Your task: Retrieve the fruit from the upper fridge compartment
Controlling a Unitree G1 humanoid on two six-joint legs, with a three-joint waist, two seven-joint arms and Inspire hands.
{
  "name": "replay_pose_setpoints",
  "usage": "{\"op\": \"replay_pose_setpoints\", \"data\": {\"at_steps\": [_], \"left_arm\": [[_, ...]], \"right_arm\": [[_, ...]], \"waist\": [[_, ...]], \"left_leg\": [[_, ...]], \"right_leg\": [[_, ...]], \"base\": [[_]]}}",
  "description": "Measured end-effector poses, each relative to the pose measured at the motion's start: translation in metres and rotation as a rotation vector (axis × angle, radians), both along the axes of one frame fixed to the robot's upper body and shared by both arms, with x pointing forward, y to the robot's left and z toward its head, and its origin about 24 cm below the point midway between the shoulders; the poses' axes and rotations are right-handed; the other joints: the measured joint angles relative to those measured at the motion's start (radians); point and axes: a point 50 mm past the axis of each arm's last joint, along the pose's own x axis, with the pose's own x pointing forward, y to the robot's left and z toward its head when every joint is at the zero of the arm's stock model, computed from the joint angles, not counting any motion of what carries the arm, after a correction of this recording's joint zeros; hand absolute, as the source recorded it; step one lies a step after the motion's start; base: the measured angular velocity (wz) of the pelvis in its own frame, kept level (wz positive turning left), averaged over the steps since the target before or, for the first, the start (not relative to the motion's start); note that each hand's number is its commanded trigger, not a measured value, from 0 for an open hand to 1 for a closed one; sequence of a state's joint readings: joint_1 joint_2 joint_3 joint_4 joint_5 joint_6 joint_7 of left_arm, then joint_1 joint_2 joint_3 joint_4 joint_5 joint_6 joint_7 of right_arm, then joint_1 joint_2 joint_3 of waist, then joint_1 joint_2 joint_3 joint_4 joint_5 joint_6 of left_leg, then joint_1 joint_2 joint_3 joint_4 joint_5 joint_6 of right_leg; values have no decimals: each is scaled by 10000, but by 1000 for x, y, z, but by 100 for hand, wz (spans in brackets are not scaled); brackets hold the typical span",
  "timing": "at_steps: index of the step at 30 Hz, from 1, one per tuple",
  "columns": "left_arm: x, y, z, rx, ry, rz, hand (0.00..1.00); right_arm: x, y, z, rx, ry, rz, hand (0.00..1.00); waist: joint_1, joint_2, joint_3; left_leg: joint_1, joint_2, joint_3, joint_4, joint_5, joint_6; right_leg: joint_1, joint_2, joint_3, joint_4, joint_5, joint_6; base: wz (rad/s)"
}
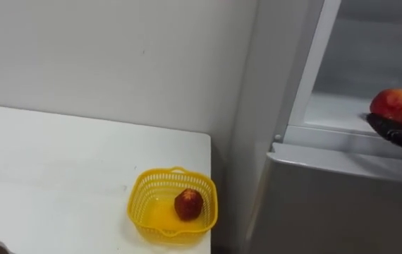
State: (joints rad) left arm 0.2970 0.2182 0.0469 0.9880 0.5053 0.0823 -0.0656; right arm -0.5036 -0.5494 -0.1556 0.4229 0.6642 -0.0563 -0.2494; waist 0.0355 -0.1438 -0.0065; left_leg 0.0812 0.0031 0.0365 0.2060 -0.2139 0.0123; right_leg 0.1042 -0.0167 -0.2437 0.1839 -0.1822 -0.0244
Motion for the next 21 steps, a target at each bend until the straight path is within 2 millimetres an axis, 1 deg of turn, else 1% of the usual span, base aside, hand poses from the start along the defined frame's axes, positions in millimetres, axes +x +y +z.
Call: {"op": "replay_pose_setpoints", "data": {"at_steps": [1,3,7,11,17,21], "left_arm": [[-1,1,0,36,-16,115,0],[-2,3,1,155,-45,211,0],[-4,5,1,280,-33,333,0],[-5,5,1,293,-11,345,0],[-5,8,2,513,-142,490,0],[-6,10,3,656,-173,556,0]], "right_arm": [[1,-1,0,-19,70,71,0],[3,-2,-1,72,112,118,0],[7,0,6,362,-149,254,0],[9,-1,12,613,-356,308,0],[10,-7,12,831,-296,314,0],[7,-20,11,497,80,102,0]], "waist": [[-16,-43,-19],[-12,-81,-1],[-12,-50,18],[-20,-45,20],[-14,-42,24],[-12,-49,22]], "left_leg": [[-1,-3,-88,2,1,-2],[-10,-5,-126,-4,1,-3],[-11,-15,-141,-30,0,-4],[-6,-10,-164,-34,2,-7],[10,-10,-198,-75,2,-8],[-4,-12,-232,-87,2,-7]], "right_leg": [[14,2,-44,-9,0,0],[59,6,-63,-12,-1,1],[97,14,-60,-97,-2,3],[126,28,-61,-133,0,1],[149,27,-56,-144,0,1],[143,19,-81,-144,0,1]], "base": [[11],[7],[1],[1],[1],[0]]}}
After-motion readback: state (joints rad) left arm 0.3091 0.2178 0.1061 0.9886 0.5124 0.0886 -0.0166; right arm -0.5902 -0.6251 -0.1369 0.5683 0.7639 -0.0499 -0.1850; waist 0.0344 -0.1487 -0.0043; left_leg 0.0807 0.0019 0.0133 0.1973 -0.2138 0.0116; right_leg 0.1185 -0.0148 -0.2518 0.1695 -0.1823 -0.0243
